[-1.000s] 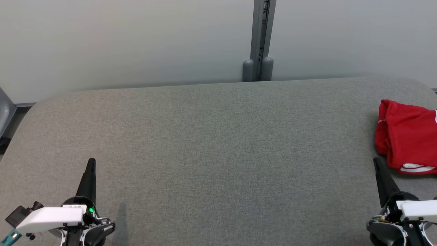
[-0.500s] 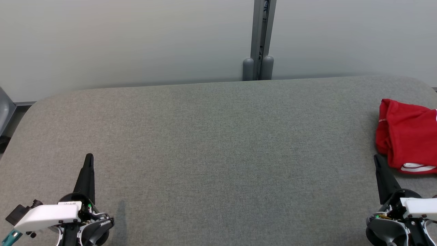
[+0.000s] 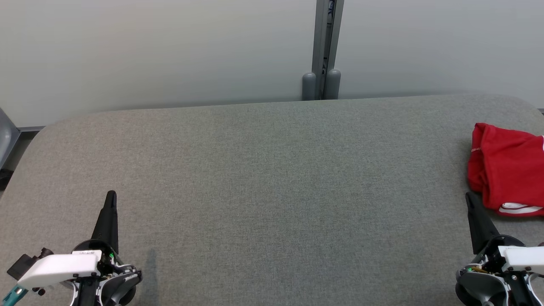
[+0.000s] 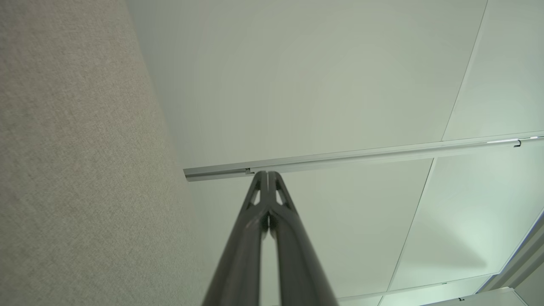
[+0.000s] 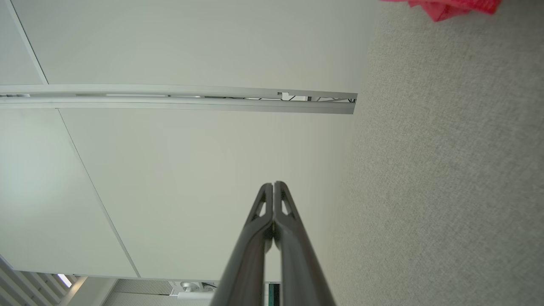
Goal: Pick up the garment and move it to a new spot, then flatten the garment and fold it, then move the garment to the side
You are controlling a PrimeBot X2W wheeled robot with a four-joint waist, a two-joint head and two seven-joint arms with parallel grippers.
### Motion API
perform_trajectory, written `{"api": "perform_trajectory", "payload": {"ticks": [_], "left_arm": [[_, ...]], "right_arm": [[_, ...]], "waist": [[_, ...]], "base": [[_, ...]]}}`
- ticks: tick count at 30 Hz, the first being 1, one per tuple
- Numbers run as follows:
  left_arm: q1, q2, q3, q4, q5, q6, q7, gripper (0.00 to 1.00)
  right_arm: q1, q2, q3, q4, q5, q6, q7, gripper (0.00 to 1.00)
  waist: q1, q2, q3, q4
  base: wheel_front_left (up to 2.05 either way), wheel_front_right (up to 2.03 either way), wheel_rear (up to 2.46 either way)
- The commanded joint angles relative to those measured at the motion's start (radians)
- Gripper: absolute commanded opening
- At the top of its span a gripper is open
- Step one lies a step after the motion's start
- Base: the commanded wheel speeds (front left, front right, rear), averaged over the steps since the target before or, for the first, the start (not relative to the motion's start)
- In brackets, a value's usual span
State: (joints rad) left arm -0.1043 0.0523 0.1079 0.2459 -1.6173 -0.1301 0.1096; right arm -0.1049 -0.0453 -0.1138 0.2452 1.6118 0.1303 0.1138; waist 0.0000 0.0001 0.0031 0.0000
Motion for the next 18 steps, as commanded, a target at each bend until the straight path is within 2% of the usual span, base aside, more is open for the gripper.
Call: {"api": "perform_trajectory", "payload": {"ticks": [1, 18], "left_arm": [[-0.01, 0.002, 0.004, 0.001, 0.0, -0.004, 0.002, 0.0], [-0.01, 0.001, 0.006, 0.001, 0.002, -0.004, 0.003, 0.0]], "right_arm": [[-0.009, -0.009, -0.001, 0.002, 0.002, 0.001, 0.001, 0.0], [-0.009, -0.009, -0.001, 0.002, 0.002, 0.001, 0.001, 0.0]], "waist": [[0.0, -0.0001, 0.0, 0.0], [0.0, -0.0001, 0.0, 0.0]], "base": [[0.0, 0.0, 0.0], [0.0, 0.0, 0.0]]}}
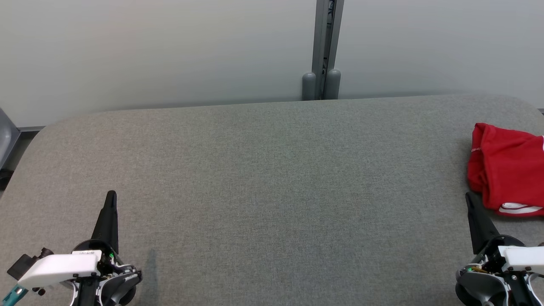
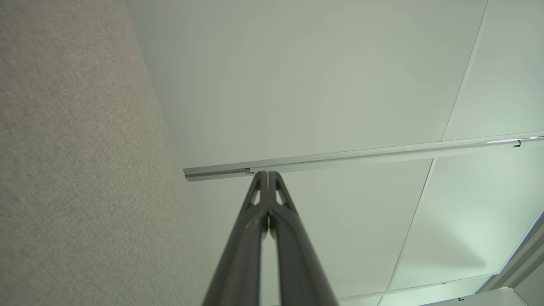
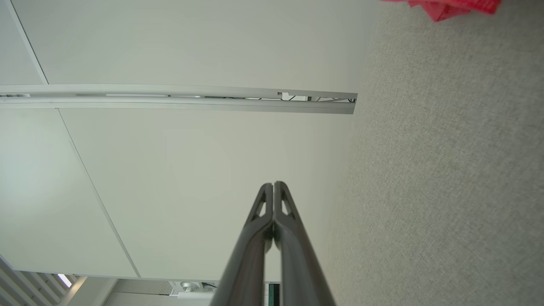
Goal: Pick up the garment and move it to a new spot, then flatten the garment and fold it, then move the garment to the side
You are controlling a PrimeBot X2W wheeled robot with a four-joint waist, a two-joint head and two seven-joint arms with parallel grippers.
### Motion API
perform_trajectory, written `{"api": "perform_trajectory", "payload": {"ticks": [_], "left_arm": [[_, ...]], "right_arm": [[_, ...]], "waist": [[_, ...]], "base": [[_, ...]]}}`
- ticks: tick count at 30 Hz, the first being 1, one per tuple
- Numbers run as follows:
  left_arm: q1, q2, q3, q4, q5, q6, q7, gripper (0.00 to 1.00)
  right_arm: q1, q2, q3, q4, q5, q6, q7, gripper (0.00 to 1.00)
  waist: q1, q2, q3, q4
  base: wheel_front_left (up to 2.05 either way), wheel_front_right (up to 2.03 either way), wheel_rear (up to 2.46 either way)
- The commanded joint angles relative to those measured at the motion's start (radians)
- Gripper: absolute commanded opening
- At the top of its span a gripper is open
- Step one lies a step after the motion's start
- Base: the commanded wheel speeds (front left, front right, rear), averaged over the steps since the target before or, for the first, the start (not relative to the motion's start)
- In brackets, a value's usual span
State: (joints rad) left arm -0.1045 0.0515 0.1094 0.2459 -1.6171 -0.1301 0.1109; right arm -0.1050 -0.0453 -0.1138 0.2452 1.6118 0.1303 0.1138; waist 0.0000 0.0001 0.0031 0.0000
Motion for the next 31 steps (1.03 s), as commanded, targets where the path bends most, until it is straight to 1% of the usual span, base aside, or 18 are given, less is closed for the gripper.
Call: {"api": "perform_trajectory", "payload": {"ticks": [1, 31], "left_arm": [[-0.01, 0.002, 0.004, 0.001, 0.002, -0.004, 0.002, 0.0], [-0.01, 0.001, 0.006, 0.001, 0.004, -0.004, 0.003, 0.0]], "right_arm": [[-0.009, -0.009, -0.001, 0.002, 0.002, 0.001, 0.001, 0.0], [-0.009, -0.009, -0.001, 0.002, 0.002, 0.001, 0.001, 0.0]], "waist": [[0.0, -0.0001, 0.0, 0.0], [0.0, -0.0001, 0.0, 0.0]], "base": [[0.0, 0.0, 0.0], [0.0, 0.0, 0.0]]}}
